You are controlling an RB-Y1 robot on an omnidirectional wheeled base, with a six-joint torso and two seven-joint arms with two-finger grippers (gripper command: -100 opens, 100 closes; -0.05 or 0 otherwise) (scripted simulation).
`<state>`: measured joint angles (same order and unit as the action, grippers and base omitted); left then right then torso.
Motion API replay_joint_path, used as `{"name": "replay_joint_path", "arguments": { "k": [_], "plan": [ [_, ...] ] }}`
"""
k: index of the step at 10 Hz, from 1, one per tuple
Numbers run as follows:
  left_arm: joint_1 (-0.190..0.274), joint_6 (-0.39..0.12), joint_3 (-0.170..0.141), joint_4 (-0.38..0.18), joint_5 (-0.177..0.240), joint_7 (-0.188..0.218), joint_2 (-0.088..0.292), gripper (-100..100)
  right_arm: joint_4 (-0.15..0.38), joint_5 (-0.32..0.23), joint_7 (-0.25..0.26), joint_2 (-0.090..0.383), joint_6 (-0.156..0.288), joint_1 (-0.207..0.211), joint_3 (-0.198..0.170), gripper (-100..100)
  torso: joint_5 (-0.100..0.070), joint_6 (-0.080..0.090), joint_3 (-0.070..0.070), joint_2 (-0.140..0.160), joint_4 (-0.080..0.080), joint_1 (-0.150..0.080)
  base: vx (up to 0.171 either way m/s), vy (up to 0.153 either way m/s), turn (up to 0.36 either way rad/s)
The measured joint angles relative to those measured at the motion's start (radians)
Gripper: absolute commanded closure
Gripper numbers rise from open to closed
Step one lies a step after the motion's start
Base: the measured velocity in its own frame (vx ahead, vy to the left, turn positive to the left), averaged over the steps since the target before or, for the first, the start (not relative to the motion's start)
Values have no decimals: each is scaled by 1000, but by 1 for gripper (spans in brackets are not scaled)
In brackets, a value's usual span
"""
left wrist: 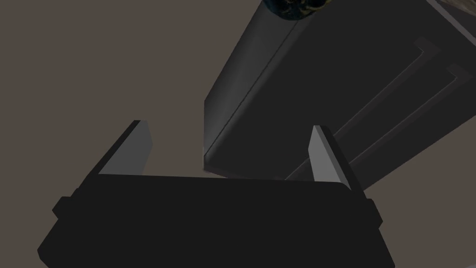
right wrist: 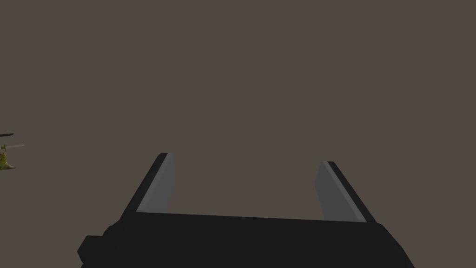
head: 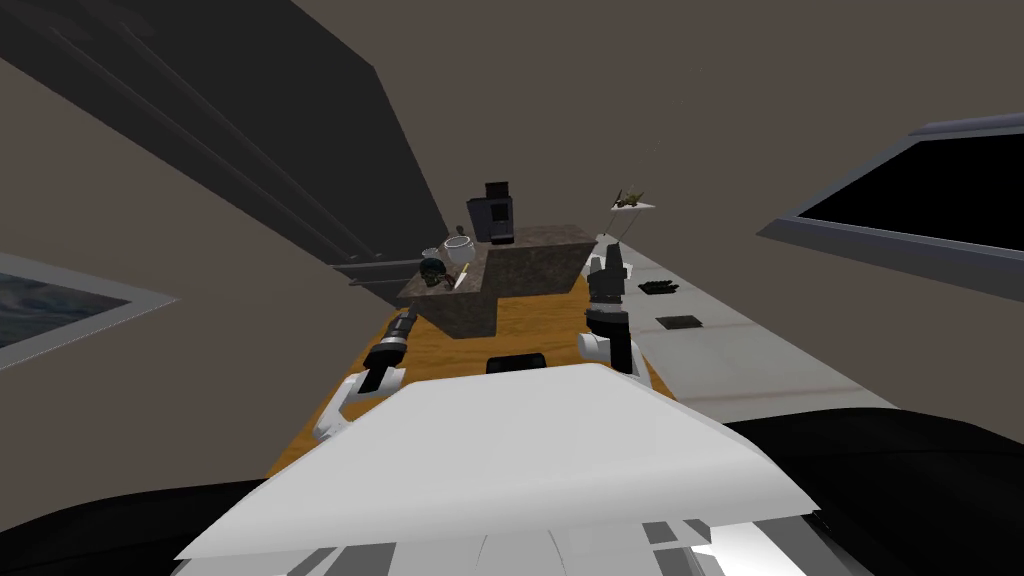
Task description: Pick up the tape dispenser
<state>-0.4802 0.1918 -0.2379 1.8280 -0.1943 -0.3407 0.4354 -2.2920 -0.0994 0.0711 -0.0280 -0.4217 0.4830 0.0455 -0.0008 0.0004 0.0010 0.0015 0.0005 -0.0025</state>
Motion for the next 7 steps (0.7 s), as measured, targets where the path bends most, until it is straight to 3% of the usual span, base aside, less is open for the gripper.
{"name": "replay_joint_path", "arguments": {
  "k": [2,7],
  "plan": [
    [-5,-16,11,-45,-19,-7,42,-100,0,0,0,0,0,0,0,0,0,0,0,0,0,1,-13,-35,-108],
    [46,-81,89,-177,-64,4,173,-100,0,0,0,0,0,0,0,0,1,0,-1,-2,0,4,12,1,-148]
  ]
}}
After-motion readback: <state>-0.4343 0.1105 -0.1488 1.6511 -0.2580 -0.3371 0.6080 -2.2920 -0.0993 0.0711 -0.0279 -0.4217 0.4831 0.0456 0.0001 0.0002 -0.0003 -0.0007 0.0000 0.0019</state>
